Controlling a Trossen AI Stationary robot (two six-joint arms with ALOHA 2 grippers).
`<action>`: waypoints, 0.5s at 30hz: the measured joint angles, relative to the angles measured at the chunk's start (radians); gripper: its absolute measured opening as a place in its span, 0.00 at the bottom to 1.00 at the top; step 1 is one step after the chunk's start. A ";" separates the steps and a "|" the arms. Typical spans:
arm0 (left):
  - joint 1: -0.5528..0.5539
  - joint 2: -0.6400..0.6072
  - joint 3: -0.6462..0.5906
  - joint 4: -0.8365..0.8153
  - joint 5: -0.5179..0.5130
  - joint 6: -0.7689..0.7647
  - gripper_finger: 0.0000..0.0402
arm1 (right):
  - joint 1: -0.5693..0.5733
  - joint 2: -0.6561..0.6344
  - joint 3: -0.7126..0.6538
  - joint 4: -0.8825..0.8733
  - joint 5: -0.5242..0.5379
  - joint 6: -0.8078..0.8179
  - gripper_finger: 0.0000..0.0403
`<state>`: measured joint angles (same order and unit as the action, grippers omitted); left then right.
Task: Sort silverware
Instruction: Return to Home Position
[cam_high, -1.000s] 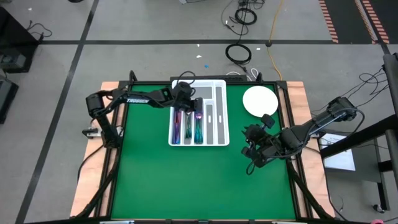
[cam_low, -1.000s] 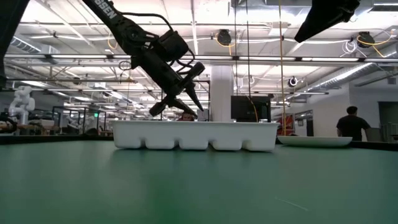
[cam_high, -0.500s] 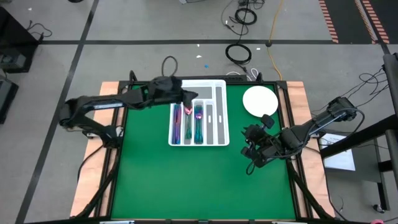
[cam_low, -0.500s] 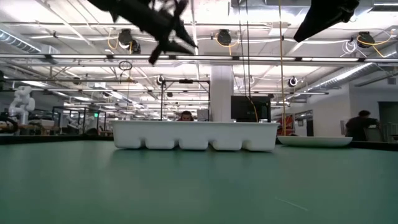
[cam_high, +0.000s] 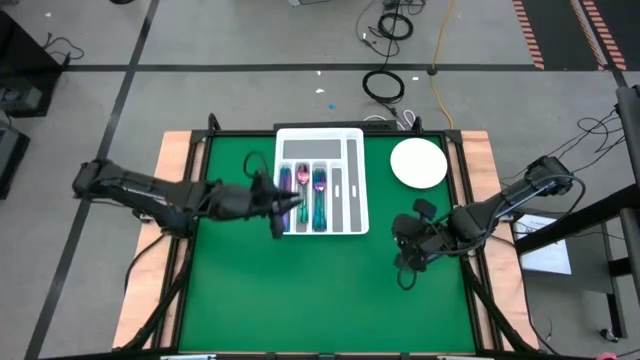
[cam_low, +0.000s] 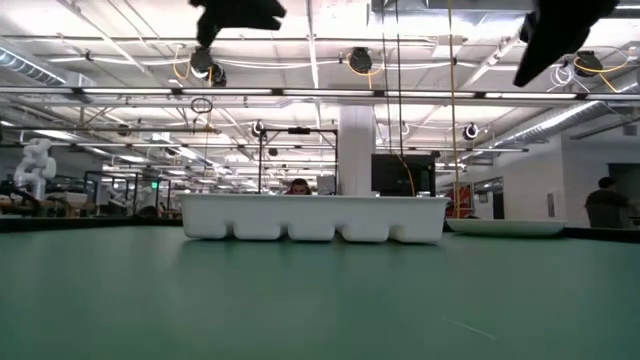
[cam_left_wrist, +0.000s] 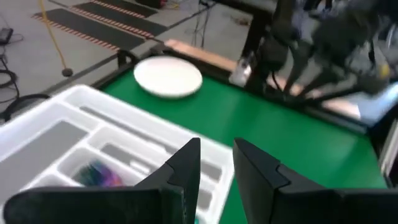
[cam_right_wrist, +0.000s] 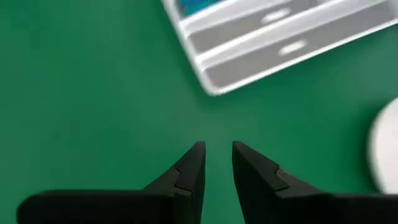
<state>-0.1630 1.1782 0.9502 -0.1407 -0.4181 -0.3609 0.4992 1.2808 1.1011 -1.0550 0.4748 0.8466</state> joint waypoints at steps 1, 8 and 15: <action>-0.029 -0.007 -0.027 0.009 -0.024 0.001 0.24 | -0.001 0.000 0.000 0.000 -0.033 -0.008 0.17; -0.175 -0.064 -0.202 0.187 -0.112 0.017 0.24 | -0.038 -0.009 0.000 0.181 -0.223 -0.185 0.17; -0.226 -0.152 -0.425 0.590 -0.110 0.194 0.24 | -0.139 -0.058 0.000 0.493 -0.269 -0.476 0.17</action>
<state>-0.3885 1.0261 0.5247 0.4494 -0.5286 -0.1669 0.3599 1.2230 1.1011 -0.5622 0.2059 0.3702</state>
